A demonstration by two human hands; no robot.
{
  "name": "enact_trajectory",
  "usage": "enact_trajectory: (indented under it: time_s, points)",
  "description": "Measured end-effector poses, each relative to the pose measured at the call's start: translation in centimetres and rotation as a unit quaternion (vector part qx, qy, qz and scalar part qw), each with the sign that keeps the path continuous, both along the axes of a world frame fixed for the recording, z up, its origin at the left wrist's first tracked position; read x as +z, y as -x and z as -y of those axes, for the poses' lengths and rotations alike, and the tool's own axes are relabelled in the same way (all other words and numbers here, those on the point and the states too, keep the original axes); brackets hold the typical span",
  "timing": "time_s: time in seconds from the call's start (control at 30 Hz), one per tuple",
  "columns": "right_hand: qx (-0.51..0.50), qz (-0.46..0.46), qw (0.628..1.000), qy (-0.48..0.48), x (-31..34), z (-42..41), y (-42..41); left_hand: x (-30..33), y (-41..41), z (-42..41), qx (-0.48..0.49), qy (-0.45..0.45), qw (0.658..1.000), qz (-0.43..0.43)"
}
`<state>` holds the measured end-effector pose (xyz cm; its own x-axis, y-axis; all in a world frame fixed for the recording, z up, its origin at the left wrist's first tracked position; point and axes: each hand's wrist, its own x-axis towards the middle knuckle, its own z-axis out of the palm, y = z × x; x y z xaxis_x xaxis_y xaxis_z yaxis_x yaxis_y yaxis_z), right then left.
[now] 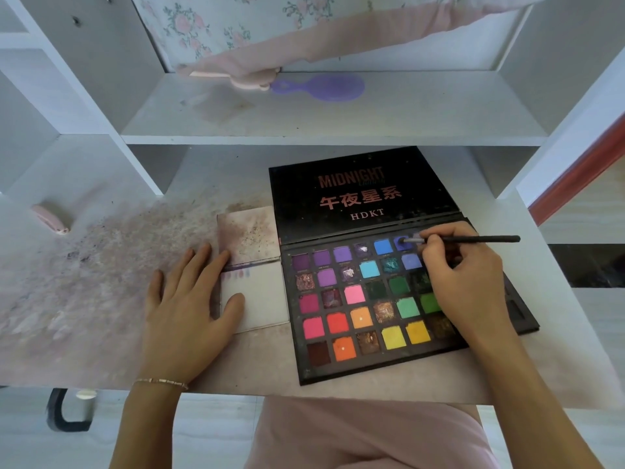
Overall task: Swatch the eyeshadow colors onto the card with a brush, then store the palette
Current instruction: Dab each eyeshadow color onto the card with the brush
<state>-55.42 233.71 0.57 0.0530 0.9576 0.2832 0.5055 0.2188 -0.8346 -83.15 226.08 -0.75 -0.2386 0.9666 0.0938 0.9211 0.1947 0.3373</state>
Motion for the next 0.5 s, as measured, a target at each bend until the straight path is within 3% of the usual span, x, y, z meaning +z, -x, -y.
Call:
enact_trajectory:
  time_s: [0.5]
  points:
    - [-0.001, 0.006, 1.0, 0.009, 0.24, 0.06, 0.04, 0.09, 0.0, -0.06, -0.002, 0.007, 1.0, -0.002]
